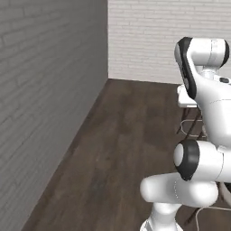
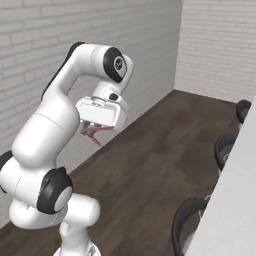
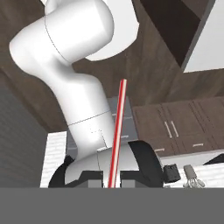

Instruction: Take a straw from the drawer in front and place it inside the glass cup on the dining counter.

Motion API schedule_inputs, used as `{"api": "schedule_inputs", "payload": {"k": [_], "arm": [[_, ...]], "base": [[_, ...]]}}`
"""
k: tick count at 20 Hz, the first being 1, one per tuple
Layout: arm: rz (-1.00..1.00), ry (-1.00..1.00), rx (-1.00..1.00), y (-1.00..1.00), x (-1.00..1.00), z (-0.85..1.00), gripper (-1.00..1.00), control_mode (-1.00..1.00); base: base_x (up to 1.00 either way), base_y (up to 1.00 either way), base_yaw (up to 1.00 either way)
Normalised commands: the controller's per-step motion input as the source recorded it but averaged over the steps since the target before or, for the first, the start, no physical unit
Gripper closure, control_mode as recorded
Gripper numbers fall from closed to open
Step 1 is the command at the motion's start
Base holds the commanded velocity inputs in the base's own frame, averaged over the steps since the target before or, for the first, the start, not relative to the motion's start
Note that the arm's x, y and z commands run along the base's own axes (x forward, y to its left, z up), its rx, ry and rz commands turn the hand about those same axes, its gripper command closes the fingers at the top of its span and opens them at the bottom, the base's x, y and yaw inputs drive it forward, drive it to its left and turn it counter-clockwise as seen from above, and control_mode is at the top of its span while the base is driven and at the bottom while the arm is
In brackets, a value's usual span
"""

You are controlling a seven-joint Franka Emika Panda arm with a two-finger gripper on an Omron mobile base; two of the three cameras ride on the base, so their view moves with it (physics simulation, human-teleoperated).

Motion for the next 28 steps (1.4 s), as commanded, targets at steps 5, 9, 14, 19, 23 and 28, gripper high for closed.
{"api": "schedule_inputs", "payload": {"k": [5,9,14,19,23,28], "arm": [[0.0,0.0,0.0,0.0,0.0,0.0,1.0,1.0],[0.0,0.0,0.0,0.0,0.0,0.0,1.0,1.0],[0.0,0.0,0.0,0.0,0.0,0.0,1.0,1.0],[0.0,0.0,0.0,0.0,0.0,0.0,1.0,1.0],[0.0,0.0,0.0,0.0,0.0,0.0,1.0,1.0],[0.0,0.0,0.0,0.0,0.0,0.0,1.0,1.0]], "base": [[0.58,0.41,-0.52],[0.26,0.97,-0.52],[0.28,1.0,-0.47],[0.69,1.0,-0.43],[0.99,0.93,-0.4],[1.0,0.87,-0.38]]}}
